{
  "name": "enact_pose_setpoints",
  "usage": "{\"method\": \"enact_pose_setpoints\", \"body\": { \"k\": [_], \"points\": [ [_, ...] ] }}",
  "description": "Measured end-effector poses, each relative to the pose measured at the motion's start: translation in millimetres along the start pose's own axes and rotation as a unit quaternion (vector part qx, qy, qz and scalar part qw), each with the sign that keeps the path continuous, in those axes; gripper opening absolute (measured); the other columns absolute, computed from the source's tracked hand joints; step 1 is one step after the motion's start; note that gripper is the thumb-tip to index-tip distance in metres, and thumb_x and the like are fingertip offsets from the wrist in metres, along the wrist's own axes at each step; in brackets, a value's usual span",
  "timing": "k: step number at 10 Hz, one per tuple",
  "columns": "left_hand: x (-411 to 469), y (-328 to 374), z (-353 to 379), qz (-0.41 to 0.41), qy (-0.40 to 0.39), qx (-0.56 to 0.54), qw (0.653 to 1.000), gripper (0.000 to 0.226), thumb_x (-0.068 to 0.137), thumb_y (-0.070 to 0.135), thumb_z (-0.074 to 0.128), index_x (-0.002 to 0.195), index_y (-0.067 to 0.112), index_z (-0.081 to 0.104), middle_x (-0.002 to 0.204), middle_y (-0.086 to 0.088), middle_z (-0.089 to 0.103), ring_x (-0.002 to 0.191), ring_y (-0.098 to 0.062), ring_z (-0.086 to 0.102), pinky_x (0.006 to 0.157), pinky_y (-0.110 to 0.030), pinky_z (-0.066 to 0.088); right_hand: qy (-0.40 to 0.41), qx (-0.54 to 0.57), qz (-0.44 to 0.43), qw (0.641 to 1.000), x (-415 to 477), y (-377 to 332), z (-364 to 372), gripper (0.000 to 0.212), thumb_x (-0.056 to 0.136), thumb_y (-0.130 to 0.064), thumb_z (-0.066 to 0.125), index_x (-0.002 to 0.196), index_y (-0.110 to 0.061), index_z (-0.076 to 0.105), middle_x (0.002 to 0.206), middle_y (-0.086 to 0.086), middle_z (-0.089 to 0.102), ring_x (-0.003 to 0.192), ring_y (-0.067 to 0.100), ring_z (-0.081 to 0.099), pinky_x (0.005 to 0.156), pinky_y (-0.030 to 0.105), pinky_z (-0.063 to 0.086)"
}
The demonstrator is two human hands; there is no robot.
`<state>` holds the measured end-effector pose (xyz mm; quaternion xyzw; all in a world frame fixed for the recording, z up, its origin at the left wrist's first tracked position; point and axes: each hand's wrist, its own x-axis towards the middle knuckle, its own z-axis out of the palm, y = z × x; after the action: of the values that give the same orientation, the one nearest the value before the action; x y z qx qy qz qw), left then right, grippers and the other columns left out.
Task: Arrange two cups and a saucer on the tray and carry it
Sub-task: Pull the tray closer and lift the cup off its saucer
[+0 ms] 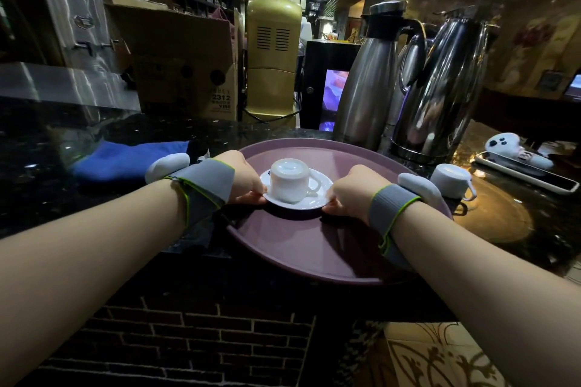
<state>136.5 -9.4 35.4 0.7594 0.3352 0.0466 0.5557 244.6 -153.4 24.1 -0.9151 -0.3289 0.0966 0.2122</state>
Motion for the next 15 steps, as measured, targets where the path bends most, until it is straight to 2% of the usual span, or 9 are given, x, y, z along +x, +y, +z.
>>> {"method": "enact_pose_setpoints", "body": {
  "k": [1, 3, 5, 7, 9, 10, 13, 14, 15],
  "points": [
    [2.8, 0.6, -1.6, 0.003, -0.012, 0.004, 1.0, 0.011, 0.082, -0.011, 0.054, 0.071, -0.009, 0.057, 0.073, -0.019, 0.058, 0.067, -0.026, 0.06, 0.04, -0.02, 0.054, -0.008, 0.028, 0.037, 0.999, 1.7, 2.3, 0.1, 0.019, 0.084, -0.001, 0.055, 0.065, -0.003, 0.049, 0.059, 0.01, 0.058, 0.073, 0.022, 0.056, 0.087, 0.032, 0.055],
    [5.7, 4.9, -16.6, 0.135, 0.059, 0.291, 0.945, 0.036, 0.072, 0.025, 0.073, 0.104, 0.012, 0.064, 0.101, -0.006, 0.068, 0.09, -0.021, 0.064, 0.078, -0.029, 0.051, 0.058, -0.015, 0.047, 0.997, 2.1, 3.6, -10.4, 0.01, 0.075, -0.014, 0.056, 0.075, -0.007, 0.062, 0.083, 0.014, 0.063, 0.083, 0.031, 0.062, 0.067, 0.028, 0.051],
    [14.9, 11.3, -15.8, 0.2, -0.046, 0.246, 0.947, 0.072, 0.051, 0.021, 0.086, 0.117, 0.021, 0.057, 0.113, 0.005, 0.065, 0.105, -0.016, 0.061, 0.096, -0.034, 0.048, 0.061, 0.044, -0.062, 0.995, -3.9, -3.0, -15.5, 0.012, 0.075, -0.013, 0.062, 0.082, -0.022, 0.066, 0.07, -0.008, 0.058, 0.08, 0.015, 0.055, 0.07, 0.023, 0.041],
    [21.4, 7.8, -6.7, 0.228, -0.06, 0.196, 0.952, 0.058, 0.052, 0.004, 0.085, 0.105, 0.017, 0.064, 0.101, -0.003, 0.072, 0.097, -0.018, 0.067, 0.087, -0.03, 0.052, 0.074, 0.038, -0.119, 0.989, 4.7, 0.3, -4.1, 0.028, 0.078, -0.019, 0.066, 0.059, -0.029, 0.048, 0.061, -0.013, 0.049, 0.076, 0.014, 0.053, 0.07, 0.022, 0.038],
    [19.2, 20.5, 1.0, 0.229, -0.094, 0.133, 0.96, 0.054, 0.061, 0.001, 0.08, 0.111, 0.007, 0.06, 0.106, -0.014, 0.072, 0.101, -0.027, 0.067, 0.092, -0.037, 0.053, 0.079, 0.137, -0.121, 0.98, 10.6, 9.8, -12.2, 0.027, 0.083, -0.013, 0.062, 0.061, -0.023, 0.049, 0.059, -0.003, 0.058, 0.068, 0.02, 0.062, 0.08, 0.039, 0.056],
    [21.0, 32.0, 6.4, 0.197, -0.112, 0.058, 0.972, 0.054, 0.069, 0.005, 0.074, 0.118, 0.002, 0.052, 0.105, -0.014, 0.069, 0.095, -0.023, 0.068, 0.087, -0.032, 0.055, 0.092, 0.29, -0.102, 0.947, 11.1, 14.3, -20.7, 0.02, 0.086, -0.008, 0.061, 0.069, -0.016, 0.053, 0.063, 0.003, 0.057, 0.058, 0.018, 0.057, 0.059, 0.024, 0.054],
    [23.4, 39.4, 29.5, 0.137, -0.089, -0.088, 0.983, 0.015, 0.089, 0.022, 0.053, 0.102, 0.015, 0.05, 0.101, -0.007, 0.054, 0.065, -0.025, 0.063, 0.067, -0.033, 0.06, 0.08, 0.508, -0.021, 0.857, 10.3, 22.9, -25.7, 0.02, 0.086, 0.003, 0.058, 0.069, -0.008, 0.055, 0.063, 0.009, 0.053, 0.045, 0.01, 0.051, 0.042, 0.01, 0.048],
    [21.9, 37.4, 27.3, 0.118, -0.109, -0.076, 0.984, 0.015, 0.092, 0.009, 0.046, 0.102, 0.01, 0.058, 0.106, -0.017, 0.061, 0.067, -0.027, 0.067, 0.054, -0.023, 0.059, 0.068, 0.546, 0.007, 0.835, 12.4, 21.5, -24.8, 0.023, 0.091, -0.002, 0.052, 0.068, -0.003, 0.055, 0.064, 0.012, 0.051, 0.044, 0.011, 0.051, 0.041, 0.009, 0.049],
    [23.8, 33.8, 21.7, 0.116, -0.113, -0.042, 0.986, 0.036, 0.084, -0.011, 0.036, 0.108, 0.004, 0.059, 0.104, -0.021, 0.065, 0.077, -0.03, 0.069, 0.061, -0.023, 0.058, 0.042, 0.569, 0.039, 0.821, 15.3, 15.1, -24.2, 0.023, 0.092, 0.005, 0.042, 0.074, 0.001, 0.055, 0.055, 0.014, 0.048, 0.029, 0.007, 0.05, 0.036, 0.011, 0.048]
  ]
}}
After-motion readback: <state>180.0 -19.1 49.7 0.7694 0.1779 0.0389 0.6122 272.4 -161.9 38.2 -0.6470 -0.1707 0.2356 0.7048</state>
